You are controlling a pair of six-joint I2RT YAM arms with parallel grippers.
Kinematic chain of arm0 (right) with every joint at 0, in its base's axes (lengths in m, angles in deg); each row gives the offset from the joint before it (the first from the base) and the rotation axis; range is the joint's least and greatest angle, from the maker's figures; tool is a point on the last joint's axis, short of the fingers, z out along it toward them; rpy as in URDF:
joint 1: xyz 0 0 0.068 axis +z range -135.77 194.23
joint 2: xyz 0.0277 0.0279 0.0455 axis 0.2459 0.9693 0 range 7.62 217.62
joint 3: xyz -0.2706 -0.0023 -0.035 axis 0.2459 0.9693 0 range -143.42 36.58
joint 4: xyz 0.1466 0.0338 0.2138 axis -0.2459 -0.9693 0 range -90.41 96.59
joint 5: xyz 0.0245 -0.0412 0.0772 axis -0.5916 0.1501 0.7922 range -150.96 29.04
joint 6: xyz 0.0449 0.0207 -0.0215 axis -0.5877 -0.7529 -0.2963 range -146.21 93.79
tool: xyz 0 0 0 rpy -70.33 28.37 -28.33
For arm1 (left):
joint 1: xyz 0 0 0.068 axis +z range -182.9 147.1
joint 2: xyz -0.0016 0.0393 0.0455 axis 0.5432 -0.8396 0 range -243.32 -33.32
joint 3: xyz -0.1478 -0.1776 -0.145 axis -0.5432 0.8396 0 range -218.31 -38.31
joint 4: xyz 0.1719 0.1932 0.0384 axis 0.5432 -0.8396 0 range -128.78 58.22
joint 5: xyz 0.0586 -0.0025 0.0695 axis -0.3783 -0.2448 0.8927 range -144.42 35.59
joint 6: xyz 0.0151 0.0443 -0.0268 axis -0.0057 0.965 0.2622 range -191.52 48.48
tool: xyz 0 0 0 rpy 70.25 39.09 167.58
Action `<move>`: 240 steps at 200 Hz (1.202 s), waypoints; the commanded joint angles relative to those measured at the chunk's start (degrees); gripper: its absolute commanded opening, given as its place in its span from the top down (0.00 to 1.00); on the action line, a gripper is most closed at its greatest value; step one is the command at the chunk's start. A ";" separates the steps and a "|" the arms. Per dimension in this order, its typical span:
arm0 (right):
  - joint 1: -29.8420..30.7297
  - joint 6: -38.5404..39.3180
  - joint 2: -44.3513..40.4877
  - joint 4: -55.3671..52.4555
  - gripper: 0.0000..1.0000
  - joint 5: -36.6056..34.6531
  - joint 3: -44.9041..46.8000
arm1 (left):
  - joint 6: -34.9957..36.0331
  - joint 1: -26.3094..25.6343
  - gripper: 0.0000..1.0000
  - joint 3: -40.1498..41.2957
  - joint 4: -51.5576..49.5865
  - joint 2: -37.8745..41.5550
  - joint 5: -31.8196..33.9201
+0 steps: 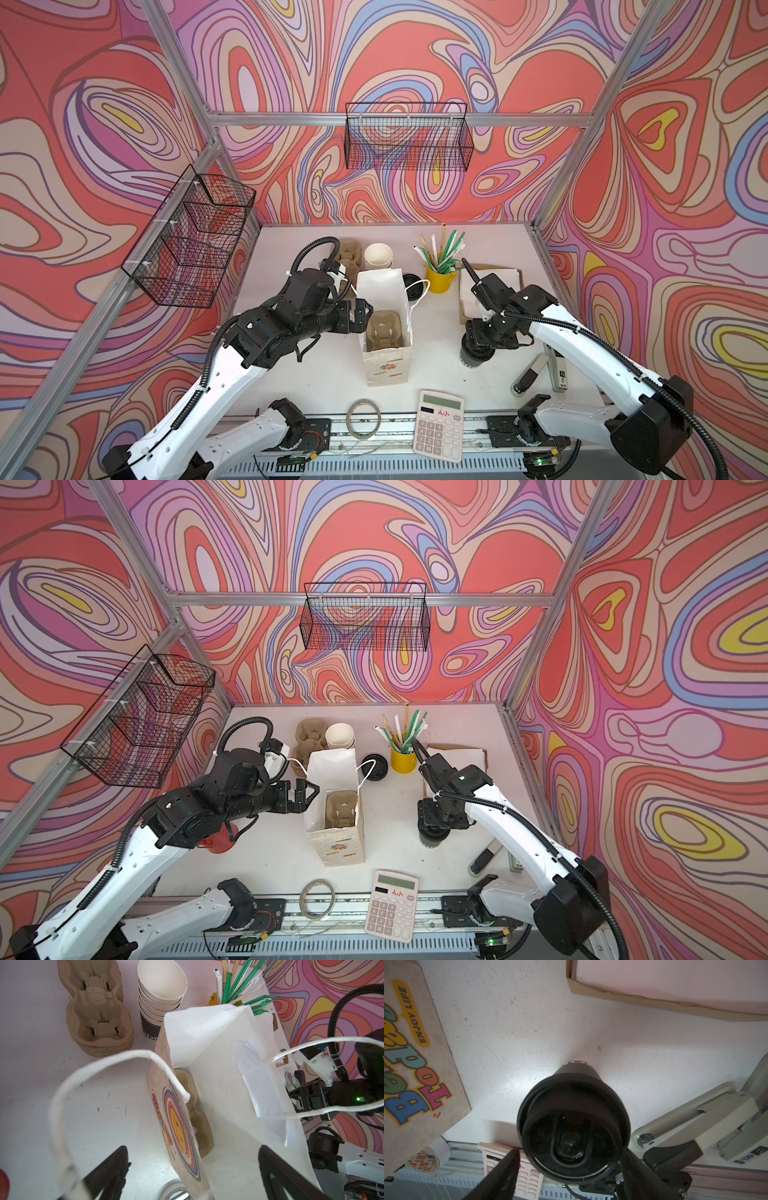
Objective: Pack a coffee takeout order
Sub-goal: Move the coffee cup to the center of the table.
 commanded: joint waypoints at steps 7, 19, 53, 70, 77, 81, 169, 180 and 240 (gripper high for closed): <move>-0.16 -0.20 0.35 -0.30 0.21 -1.99 0.55 | -0.61 0.29 0.00 0.27 0.02 -0.34 -0.05; -0.14 -0.11 0.51 -0.30 0.22 -2.52 0.51 | -0.63 0.29 0.00 0.30 0.10 -0.43 -0.05; -0.05 0.35 1.18 0.13 0.23 -2.48 0.56 | -0.68 0.25 0.00 0.54 0.37 -0.79 -0.16; 0.04 0.59 1.48 0.70 0.24 -1.87 0.85 | -0.58 0.28 0.00 0.45 0.37 -1.13 -0.16; 0.09 0.54 1.46 0.88 0.24 -1.78 0.85 | -0.58 0.29 0.00 0.37 0.30 -1.17 -0.08; 0.13 0.50 1.46 0.89 0.24 -1.82 0.85 | -0.53 0.27 0.00 0.36 0.28 -1.18 -0.01; 1.13 -0.11 1.75 1.08 0.25 -1.06 0.90 | -0.39 0.22 0.00 0.27 0.29 -1.88 0.42; 1.12 -0.28 1.19 1.11 0.24 -0.65 0.95 | -0.31 0.28 0.00 0.27 0.28 -1.95 0.63; 1.11 -0.80 0.49 0.17 0.22 -0.46 0.41 | -0.15 0.28 0.00 0.21 0.03 -1.81 1.20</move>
